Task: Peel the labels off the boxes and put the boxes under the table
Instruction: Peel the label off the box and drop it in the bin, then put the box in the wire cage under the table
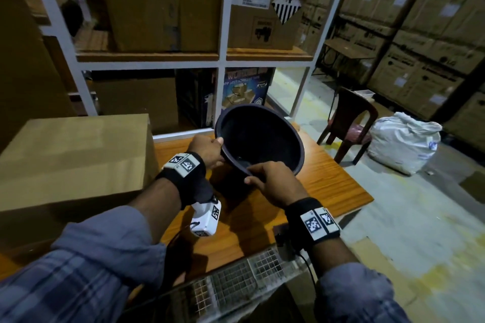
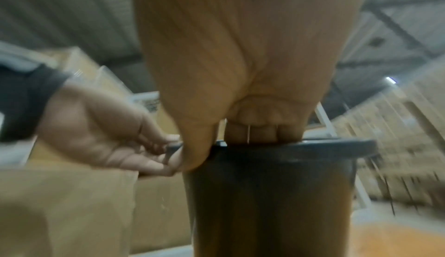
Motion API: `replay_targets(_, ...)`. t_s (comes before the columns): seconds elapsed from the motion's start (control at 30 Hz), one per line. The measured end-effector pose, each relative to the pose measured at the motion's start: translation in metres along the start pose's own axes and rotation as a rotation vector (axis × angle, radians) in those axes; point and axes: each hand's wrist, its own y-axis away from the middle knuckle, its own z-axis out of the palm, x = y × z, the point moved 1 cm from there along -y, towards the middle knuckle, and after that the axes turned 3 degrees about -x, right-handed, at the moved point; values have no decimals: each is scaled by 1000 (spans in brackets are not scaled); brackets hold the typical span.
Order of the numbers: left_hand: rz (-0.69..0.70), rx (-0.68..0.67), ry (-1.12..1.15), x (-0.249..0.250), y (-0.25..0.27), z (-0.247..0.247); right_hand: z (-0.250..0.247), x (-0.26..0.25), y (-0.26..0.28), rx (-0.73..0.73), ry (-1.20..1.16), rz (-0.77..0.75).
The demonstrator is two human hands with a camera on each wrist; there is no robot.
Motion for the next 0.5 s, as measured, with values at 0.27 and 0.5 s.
replay_targets(0.27, -20, -90, -146, 1, 11, -13, -7, 7, -30, 137, 228, 58)
replay_targets(0.5, 113, -16, -265, 8, 12, -42, -20, 31, -63, 134, 351, 112)
